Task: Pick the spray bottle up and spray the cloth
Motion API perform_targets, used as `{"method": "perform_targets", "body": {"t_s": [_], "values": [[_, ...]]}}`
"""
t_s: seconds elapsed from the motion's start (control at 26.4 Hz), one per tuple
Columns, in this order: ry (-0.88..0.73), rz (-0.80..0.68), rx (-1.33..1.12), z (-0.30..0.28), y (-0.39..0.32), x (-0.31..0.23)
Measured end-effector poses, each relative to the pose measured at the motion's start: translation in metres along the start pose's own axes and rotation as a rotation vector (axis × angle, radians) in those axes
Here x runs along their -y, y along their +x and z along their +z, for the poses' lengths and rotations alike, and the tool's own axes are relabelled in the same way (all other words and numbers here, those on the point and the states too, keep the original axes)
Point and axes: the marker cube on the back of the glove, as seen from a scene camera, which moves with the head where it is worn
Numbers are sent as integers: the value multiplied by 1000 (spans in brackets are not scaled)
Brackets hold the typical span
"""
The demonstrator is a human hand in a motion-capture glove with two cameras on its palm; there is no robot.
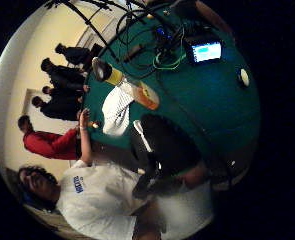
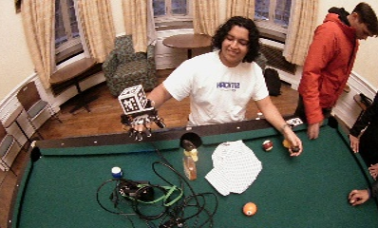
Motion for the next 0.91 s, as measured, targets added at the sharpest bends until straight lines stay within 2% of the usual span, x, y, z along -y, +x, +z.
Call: {"method": "perform_targets", "body": {"t_s": [0.19,0.53,0.91], "values": [[-32,-2,169,24,0,-2],[-51,-26,679,59,-22,8],[38,-4,815,79,-52,33]]}}
